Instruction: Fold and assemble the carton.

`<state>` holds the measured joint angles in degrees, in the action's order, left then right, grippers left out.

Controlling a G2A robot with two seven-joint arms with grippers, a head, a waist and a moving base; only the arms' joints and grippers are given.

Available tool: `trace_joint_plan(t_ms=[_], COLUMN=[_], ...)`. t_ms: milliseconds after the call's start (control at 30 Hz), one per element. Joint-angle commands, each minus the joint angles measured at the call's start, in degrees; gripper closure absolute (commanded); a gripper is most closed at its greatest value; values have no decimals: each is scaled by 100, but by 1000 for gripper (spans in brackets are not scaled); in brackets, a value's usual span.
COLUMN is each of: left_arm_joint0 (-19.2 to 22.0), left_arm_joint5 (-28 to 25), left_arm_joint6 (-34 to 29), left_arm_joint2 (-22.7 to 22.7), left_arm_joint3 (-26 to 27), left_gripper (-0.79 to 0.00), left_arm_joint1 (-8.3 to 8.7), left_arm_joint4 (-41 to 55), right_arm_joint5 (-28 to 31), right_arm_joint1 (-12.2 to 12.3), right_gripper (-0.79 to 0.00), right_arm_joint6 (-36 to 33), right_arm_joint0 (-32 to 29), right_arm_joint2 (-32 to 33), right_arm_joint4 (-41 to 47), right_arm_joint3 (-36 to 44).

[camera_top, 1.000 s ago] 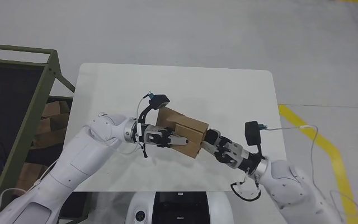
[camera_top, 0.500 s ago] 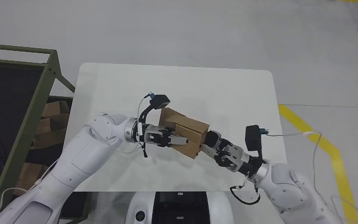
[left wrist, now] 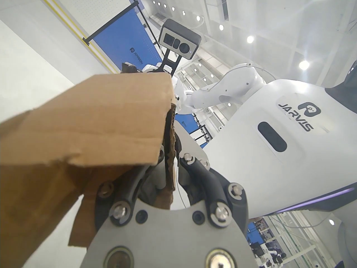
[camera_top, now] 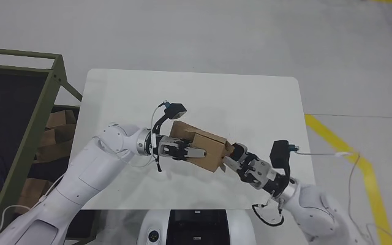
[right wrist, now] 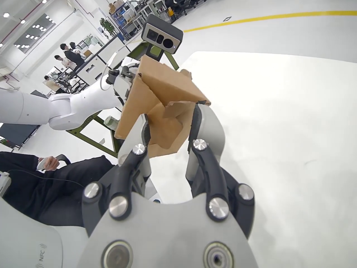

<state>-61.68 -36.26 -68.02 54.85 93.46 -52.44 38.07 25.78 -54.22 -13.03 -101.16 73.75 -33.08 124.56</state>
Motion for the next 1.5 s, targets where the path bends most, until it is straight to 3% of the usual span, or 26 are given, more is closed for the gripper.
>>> trace_joint_plan(t_ms=[0, 400, 967, 1300, 1467], left_arm_joint0=[-2, -21, -67, -180, -178], left_arm_joint5=[-2, 14, 6, -33, -21], left_arm_joint6=[2, -14, -6, 33, 21], left_arm_joint2=[4, 27, 101, 235, 237], left_arm_joint3=[-3, 1, 86, 155, 162], left_gripper=[0, 0, 0, 0, 0], left_arm_joint1=[-4, -22, -28, 6, 7], left_arm_joint4=[-9, -35, -67, -37, -50], right_arm_joint5=[0, 421, -491, 479, 646], right_arm_joint1=[-5, -22, -106, -86, -79], right_gripper=[-274, -252, -265, -212, -209], right_arm_joint6=[-17, -311, 136, 138, 39], right_arm_joint0=[-12, 173, 48, 5, -34], right_arm_joint2=[-18, -97, -112, 177, 276], right_arm_joint4=[-41, 344, -220, 545, 692], right_arm_joint3=[14, -152, 10, -251, -288])
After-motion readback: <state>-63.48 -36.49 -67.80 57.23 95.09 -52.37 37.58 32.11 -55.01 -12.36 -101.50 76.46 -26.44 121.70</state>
